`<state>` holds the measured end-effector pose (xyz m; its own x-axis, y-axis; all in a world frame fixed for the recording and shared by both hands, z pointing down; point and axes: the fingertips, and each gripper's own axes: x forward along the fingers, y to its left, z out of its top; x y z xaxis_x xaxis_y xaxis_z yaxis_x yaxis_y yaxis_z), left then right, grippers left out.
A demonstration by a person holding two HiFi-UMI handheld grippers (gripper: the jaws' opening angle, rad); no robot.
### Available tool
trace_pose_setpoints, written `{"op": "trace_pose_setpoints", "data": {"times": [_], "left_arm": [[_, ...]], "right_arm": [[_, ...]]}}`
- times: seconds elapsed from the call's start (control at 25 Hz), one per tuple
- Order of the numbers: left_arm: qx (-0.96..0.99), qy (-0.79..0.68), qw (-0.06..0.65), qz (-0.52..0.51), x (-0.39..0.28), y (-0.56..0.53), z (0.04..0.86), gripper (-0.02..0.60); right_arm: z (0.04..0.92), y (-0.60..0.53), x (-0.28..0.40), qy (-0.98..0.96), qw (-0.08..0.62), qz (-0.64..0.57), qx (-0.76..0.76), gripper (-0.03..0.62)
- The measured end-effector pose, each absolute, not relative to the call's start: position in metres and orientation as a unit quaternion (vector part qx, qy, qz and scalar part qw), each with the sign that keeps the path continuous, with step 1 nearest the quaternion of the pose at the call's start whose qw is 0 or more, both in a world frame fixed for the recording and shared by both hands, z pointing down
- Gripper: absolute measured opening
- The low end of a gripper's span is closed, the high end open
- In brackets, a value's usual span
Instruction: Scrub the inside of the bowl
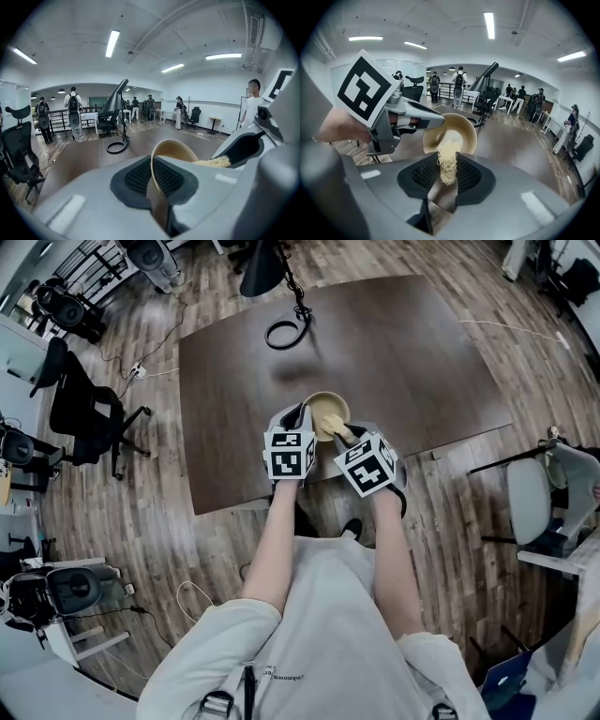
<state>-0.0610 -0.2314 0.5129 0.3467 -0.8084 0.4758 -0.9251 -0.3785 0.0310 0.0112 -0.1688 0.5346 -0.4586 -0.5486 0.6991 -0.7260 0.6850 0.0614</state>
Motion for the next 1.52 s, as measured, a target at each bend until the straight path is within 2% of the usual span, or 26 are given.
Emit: {"op": "trace_pose_setpoints", "data": {"times": [0.32,0.56,1.2,1.52], "left_arm": [[0.808,-0.535,0.157,0.188,-0.056,-0.226,0.514,0.015],[0.813,-0.525,0.167,0.185,-0.042,-0.22,0.522,0.014],[0.837,-0.486,0.143,0.205,-0.019,-0.211,0.52,0.014],[0.837,-0.483,0.143,0.212,-0.01,-0.208,0.528,0.015]], "right_arm": [[0.537,-0.159,-0.003,-0.858,0.362,0.132,0.341,0.115],[0.53,-0.162,-0.006,-0.872,0.324,0.133,0.343,0.114],[0.522,-0.186,0.03,-0.855,0.26,0.151,0.422,0.114],[0.528,-0.188,0.054,-0.839,0.264,0.147,0.453,0.115]]}}
